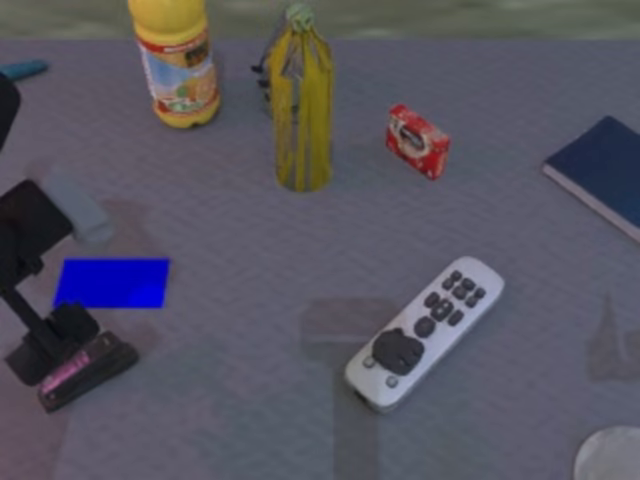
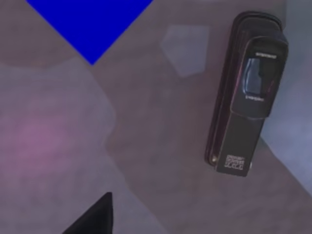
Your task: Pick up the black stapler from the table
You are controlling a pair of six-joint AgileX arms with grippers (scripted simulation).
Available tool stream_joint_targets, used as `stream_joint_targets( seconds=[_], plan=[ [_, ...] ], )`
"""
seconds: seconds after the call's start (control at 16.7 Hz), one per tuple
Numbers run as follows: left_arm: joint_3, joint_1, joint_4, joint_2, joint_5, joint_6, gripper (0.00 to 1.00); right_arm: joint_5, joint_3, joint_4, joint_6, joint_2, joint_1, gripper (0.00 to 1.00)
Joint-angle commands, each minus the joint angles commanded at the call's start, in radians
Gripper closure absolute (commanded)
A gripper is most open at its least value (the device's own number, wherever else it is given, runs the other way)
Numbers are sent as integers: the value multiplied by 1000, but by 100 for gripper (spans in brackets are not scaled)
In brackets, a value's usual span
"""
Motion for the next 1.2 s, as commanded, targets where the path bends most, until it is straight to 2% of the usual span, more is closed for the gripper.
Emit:
stream_joint_targets(
  seconds=[0.3, 0.66, 0.84, 1.2],
  plan=[
    [137, -22, -121, 173, 0, 85, 0, 0, 0, 0, 0, 0, 0, 0],
    [137, -18, -120, 178, 0, 87, 0, 0, 0, 0, 0, 0, 0, 0],
    [91, -20, -52, 205, 0, 90, 0, 0, 0, 0, 0, 0, 0, 0],
    [-76, -19, 236, 316, 0, 93, 0, 0, 0, 0, 0, 0, 0, 0]
  ],
)
